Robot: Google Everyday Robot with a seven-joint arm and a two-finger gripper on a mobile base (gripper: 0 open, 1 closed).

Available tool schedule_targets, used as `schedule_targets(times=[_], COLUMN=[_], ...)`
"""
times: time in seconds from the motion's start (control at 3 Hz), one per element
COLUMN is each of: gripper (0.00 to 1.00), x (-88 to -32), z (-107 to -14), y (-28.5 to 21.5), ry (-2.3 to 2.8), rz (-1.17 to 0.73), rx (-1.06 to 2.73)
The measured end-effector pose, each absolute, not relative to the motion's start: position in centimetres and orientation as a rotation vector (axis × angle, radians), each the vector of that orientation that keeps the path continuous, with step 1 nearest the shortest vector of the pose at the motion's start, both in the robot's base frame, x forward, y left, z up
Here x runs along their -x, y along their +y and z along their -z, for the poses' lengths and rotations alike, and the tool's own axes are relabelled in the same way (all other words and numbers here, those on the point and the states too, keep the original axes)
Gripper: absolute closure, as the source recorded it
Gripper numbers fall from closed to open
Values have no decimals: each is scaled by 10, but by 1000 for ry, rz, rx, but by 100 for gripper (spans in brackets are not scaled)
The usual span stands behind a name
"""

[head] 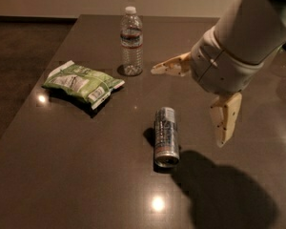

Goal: Place redbull can upright

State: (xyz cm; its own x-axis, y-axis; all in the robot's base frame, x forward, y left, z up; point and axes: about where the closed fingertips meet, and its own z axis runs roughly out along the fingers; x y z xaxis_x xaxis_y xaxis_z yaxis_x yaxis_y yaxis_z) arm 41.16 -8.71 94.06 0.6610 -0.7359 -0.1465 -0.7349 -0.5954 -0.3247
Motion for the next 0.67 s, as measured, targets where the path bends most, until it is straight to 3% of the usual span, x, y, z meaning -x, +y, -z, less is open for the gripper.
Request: schedule_targets(times=[0.67], gripper=[0], x=[-399], z=[-898], y=[-63], ry=[809], rz=[31], rx=[2782])
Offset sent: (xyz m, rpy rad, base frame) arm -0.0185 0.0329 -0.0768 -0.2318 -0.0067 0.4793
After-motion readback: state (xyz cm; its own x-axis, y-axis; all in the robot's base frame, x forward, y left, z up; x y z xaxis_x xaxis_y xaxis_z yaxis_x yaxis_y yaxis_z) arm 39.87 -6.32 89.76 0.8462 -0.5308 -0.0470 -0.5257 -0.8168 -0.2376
